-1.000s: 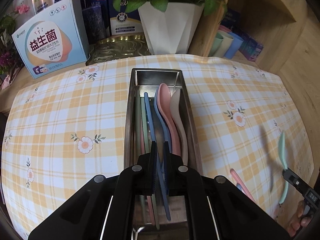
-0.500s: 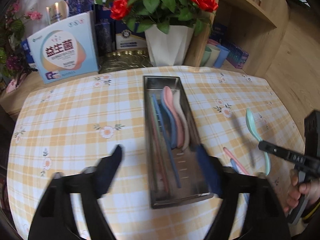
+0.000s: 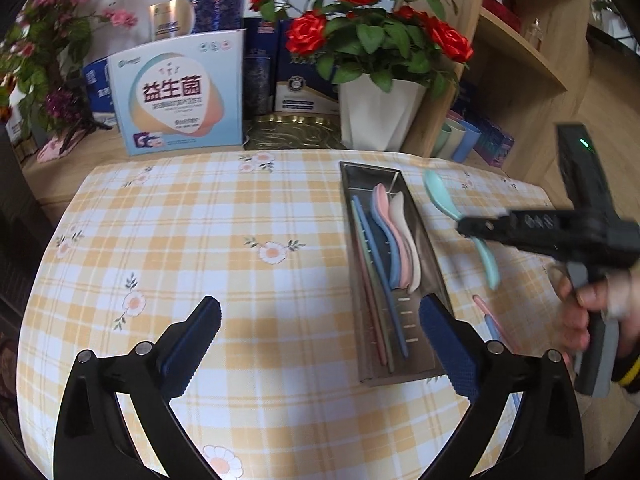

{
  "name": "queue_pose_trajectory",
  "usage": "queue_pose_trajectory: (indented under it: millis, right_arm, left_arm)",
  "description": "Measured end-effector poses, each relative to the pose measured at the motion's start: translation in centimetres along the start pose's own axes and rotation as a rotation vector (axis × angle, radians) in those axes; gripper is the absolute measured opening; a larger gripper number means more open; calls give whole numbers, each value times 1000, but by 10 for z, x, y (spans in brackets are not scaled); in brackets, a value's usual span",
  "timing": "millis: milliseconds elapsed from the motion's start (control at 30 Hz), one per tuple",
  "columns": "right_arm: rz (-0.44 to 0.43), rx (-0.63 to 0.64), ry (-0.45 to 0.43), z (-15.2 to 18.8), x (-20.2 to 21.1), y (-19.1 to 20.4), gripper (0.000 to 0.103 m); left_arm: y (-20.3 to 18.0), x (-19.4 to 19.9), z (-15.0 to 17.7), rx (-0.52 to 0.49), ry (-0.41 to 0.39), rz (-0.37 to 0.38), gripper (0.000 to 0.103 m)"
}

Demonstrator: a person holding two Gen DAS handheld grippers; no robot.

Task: Organize utensils
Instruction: 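Lower the teal spoon into the steel tray and open the right tool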

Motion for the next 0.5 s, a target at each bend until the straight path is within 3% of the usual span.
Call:
queue_pose_trajectory:
  millis: [500]
  right_arm:
    - [71,-98,69,-28,-62,24,15]
  left_arm:
    - [24,9,13,68,-19,7,97]
Point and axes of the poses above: each gripper's, at about its wrist camera, not at the fingertips, and x roughly against the way its jaws point, y to its left, z to its underside, the point moved 4 cm from there along -x, roughly the way its jaws point, and after that the axes turned 3 degrees about y, right-handed, at the moved point
